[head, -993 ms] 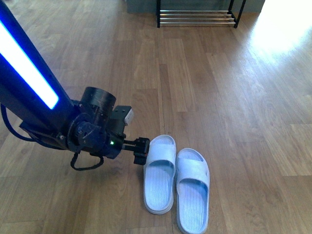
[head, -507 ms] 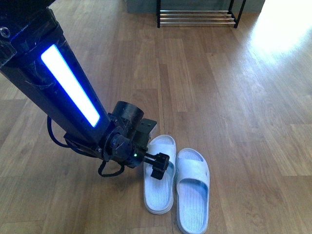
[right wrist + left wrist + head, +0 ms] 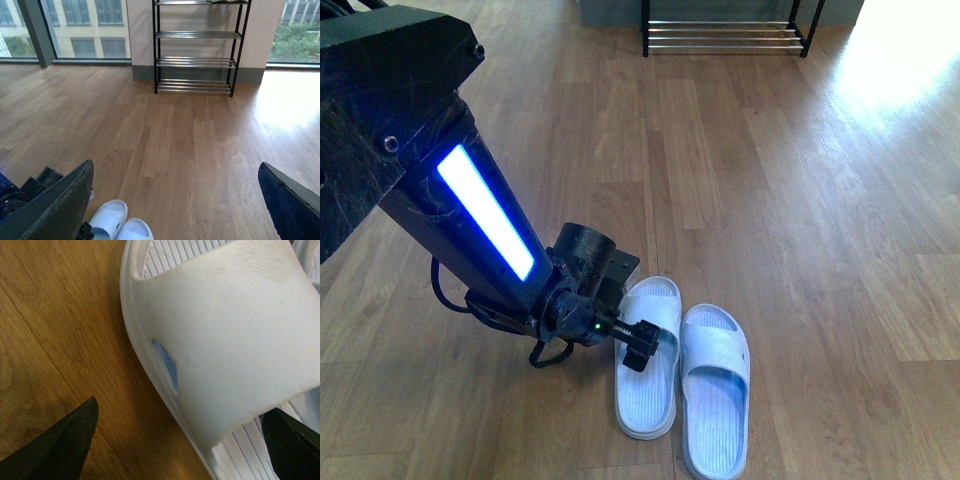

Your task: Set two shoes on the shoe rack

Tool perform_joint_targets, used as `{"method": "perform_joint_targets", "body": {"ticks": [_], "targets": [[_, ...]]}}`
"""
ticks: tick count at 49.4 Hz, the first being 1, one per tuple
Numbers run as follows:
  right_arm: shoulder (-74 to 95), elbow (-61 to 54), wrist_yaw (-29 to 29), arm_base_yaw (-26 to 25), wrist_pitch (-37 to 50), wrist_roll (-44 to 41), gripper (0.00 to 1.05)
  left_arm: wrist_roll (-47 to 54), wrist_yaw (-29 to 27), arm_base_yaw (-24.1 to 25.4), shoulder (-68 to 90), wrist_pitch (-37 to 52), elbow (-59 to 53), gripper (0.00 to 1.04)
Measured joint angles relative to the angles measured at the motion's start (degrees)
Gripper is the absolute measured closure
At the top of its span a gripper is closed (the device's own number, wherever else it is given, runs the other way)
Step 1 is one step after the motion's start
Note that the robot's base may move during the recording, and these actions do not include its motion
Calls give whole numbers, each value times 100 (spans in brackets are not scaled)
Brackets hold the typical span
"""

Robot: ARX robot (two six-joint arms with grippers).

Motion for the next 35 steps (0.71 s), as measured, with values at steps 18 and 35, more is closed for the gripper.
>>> {"method": "perform_joint_targets", "body": {"ticks": [18,35], "targets": [[0,0,-2,0,0,2,9,306,-811,15,396,732,317,21],[0,0,0,0,0,2,9,234,-1220,118,402,940,289,83]]}}
